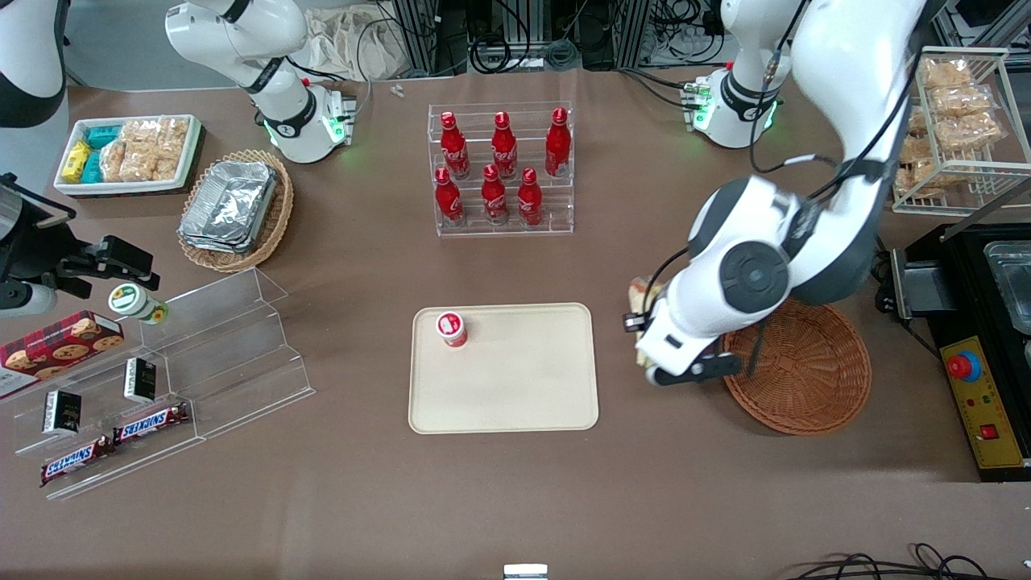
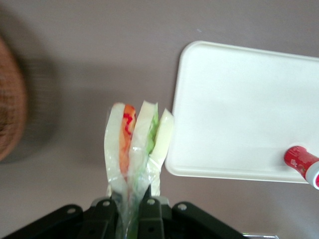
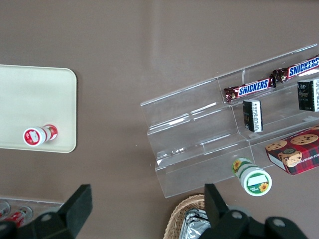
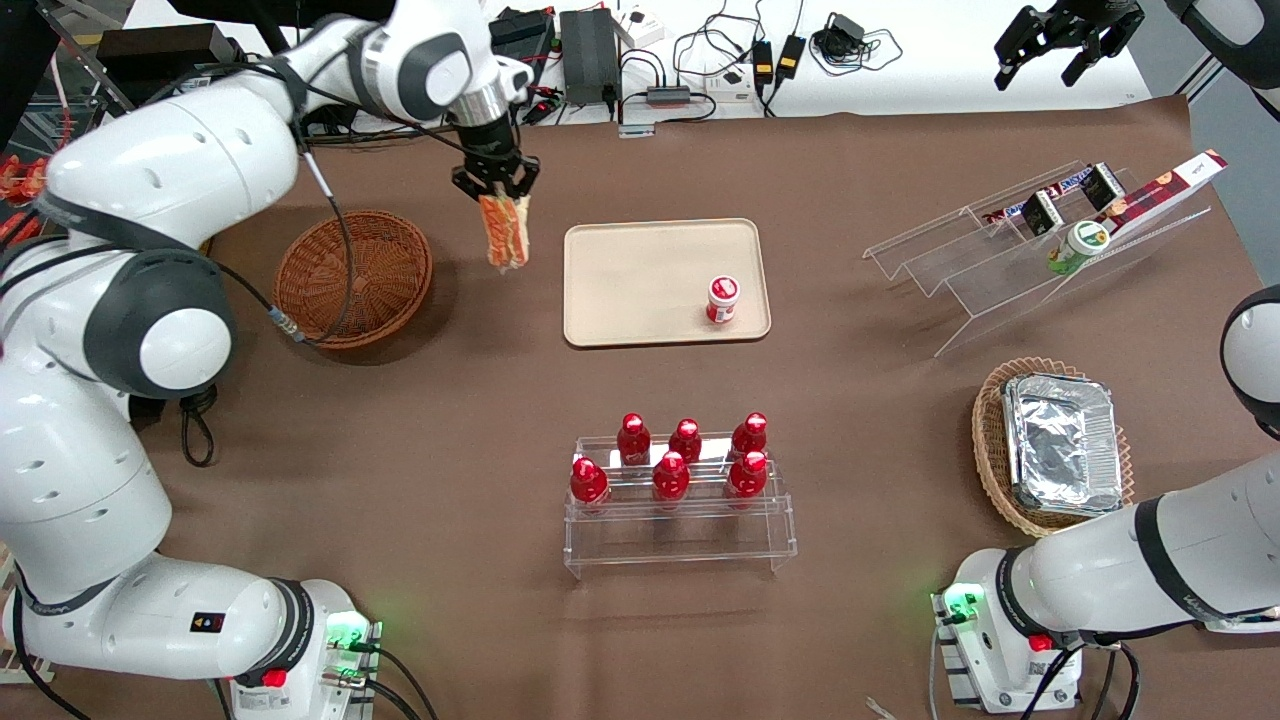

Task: Place sandwich from basket to tray
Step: 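Lift the sandwich and carry it with the left gripper over the white tray, then lower the sandwich onto the tray and open the left gripper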

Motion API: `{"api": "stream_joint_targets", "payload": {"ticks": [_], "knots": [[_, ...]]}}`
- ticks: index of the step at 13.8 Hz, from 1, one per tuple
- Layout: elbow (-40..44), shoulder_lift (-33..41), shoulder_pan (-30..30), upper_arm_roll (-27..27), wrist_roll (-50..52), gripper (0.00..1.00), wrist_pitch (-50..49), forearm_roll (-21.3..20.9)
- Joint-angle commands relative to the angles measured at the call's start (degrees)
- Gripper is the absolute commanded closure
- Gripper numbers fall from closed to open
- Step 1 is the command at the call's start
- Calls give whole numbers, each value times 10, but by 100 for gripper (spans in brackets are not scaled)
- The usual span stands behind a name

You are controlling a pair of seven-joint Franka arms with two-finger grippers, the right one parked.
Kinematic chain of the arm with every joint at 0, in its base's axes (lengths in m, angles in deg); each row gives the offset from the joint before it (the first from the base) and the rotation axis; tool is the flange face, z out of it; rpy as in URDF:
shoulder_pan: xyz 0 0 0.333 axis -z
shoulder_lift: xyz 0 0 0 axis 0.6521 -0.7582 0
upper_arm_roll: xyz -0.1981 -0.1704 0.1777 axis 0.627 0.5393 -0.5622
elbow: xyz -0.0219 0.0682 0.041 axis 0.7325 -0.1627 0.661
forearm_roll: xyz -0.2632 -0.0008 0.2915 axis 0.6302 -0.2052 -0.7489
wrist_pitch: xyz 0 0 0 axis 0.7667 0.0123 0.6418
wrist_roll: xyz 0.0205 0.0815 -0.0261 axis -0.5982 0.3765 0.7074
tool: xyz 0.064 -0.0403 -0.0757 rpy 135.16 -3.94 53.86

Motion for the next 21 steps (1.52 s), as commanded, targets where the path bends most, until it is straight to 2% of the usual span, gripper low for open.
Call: {"api": "stream_joint_targets", "payload": {"ticks": [1,3,7,10,15,16,17,18,20,21], "knots": [[16,-39,37,0,28,100,36,-42],[14,-64,53,0,32,100,66,-73],[14,-116,55,0,24,100,134,-75],[14,-154,57,0,30,100,191,-102],[14,-171,62,0,30,98,213,-104],[15,-171,62,0,29,84,213,-103],[15,-171,62,0,29,75,213,-102],[15,-170,62,0,30,60,213,-102],[17,-170,62,0,31,50,213,-100],[17,-170,62,0,31,40,213,-100]]}}
